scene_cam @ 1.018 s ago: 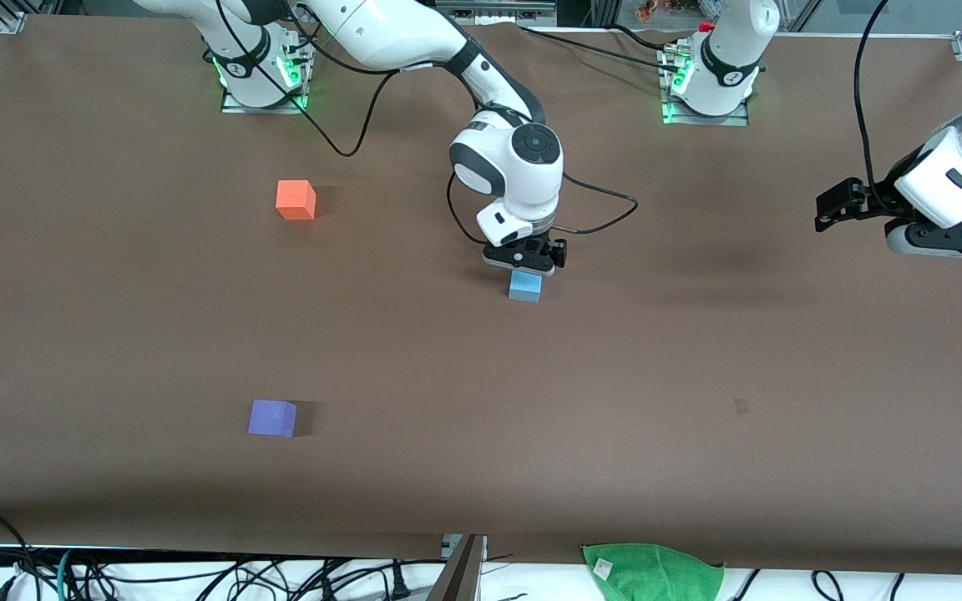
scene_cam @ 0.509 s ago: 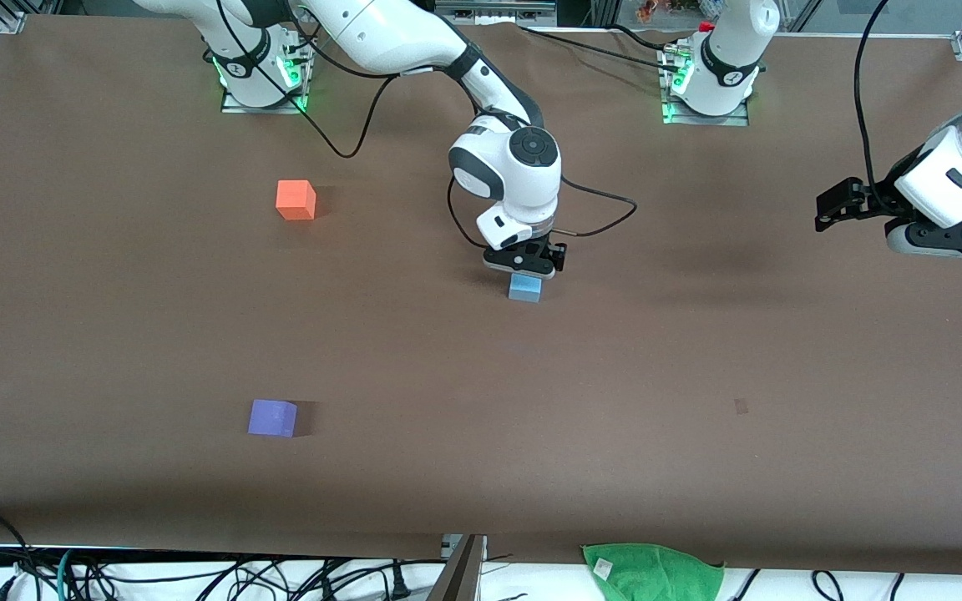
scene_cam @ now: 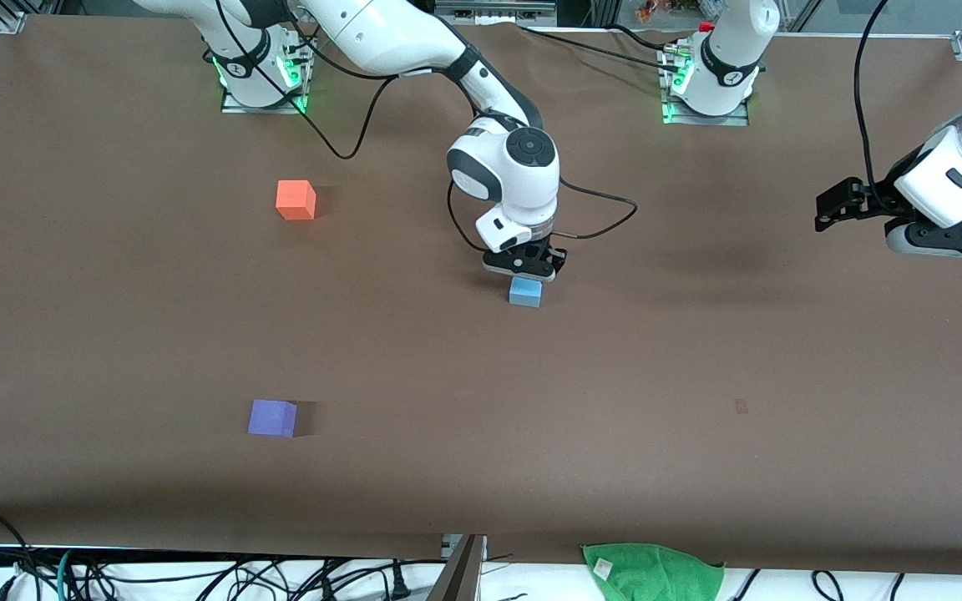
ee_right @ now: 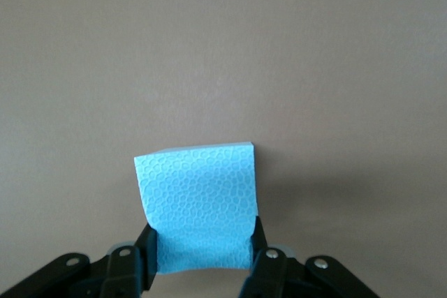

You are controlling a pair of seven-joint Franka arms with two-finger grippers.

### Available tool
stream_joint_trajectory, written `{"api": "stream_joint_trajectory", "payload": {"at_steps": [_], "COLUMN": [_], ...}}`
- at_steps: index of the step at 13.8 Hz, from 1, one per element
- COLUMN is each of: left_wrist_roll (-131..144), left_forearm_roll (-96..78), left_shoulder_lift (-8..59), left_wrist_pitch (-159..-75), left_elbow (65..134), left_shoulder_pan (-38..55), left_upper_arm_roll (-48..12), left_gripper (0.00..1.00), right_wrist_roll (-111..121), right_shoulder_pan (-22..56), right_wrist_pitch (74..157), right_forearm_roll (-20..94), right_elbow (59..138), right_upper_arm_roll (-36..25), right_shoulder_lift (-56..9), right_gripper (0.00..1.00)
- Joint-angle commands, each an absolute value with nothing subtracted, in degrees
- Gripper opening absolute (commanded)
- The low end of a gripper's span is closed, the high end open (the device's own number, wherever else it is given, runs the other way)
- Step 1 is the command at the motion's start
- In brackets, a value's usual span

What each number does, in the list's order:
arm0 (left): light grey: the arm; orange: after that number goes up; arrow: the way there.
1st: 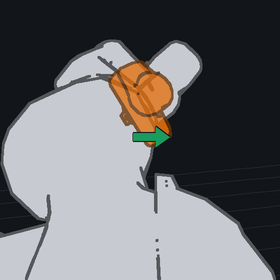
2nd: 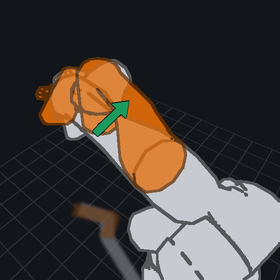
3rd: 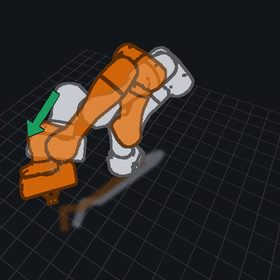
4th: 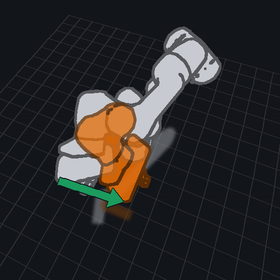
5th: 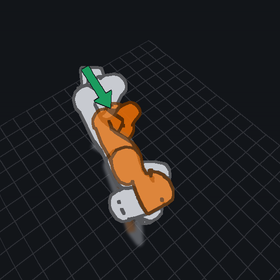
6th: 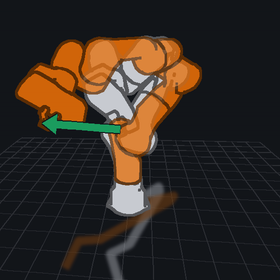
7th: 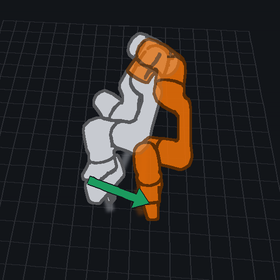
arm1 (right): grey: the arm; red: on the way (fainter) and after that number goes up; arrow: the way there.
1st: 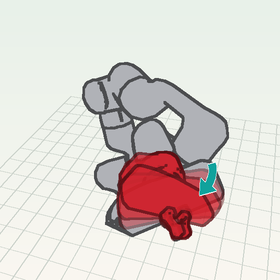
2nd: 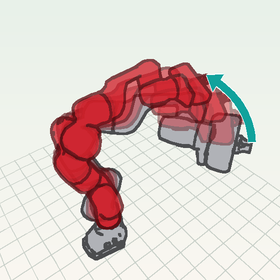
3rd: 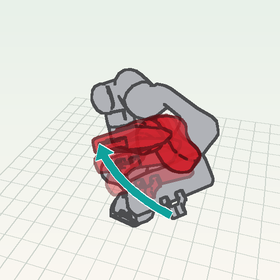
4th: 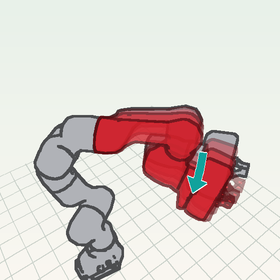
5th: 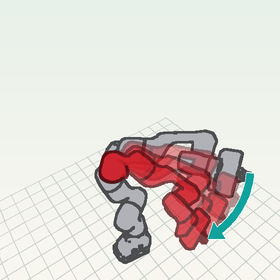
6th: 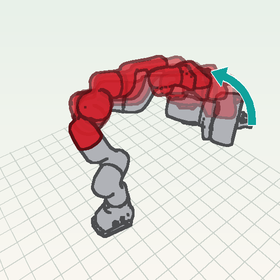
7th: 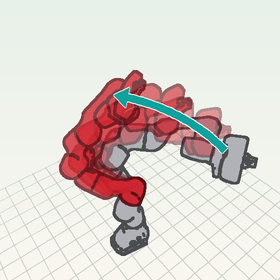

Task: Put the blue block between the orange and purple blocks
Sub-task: 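Carry the blue cube with the right gripper toward the orange cube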

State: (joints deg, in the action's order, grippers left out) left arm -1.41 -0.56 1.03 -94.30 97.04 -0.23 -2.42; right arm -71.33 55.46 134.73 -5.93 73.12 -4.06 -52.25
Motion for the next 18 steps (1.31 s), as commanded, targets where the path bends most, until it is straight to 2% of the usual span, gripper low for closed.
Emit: {"api": "stream_joint_trajectory", "payload": {"at_steps": [1, 4, 7, 12, 18], "left_wrist_roll": [-1.14, -1.14, -1.14, -1.14, -1.14], "left_forearm_roll": [-1.49, -1.49, -1.49, -1.49, -1.49], "left_shoulder_lift": [0.53, 0.53, 0.53, 0.53, 0.53], "left_wrist_pitch": [-93.25, -93.25, -93.25, -93.25, -93.25], "left_elbow": [96.42, 96.42, 96.42, 96.33, 96.33], "left_shoulder_pan": [0.00, 0.00, 0.17, 0.35, 0.44], "left_upper_arm_roll": [-2.55, -2.55, -2.55, -2.55, -2.55], "left_gripper": [1.00, 1.00, 1.00, 1.00, 1.00], "right_wrist_roll": [-68.57, -62.60, -52.86, -38.26, -29.55], "right_shoulder_pan": [54.50, 51.25, 47.13, 38.51, 37.97], "right_wrist_pitch": [132.73, 127.90, 119.39, 117.25, 118.03], "right_forearm_roll": [-6.59, -5.98, -1.52, 1.67, 1.84], "right_elbow": [71.63, 71.89, 72.86, 89.52, 102.55], "right_upper_arm_roll": [-4.83, -4.40, -4.57, -4.92, -13.08], "right_shoulder_lift": [-50.98, -47.30, -42.29, -29.38, -21.46], "right_gripper": [0.46, 0.46, 0.46, 0.46, 0.46]}}
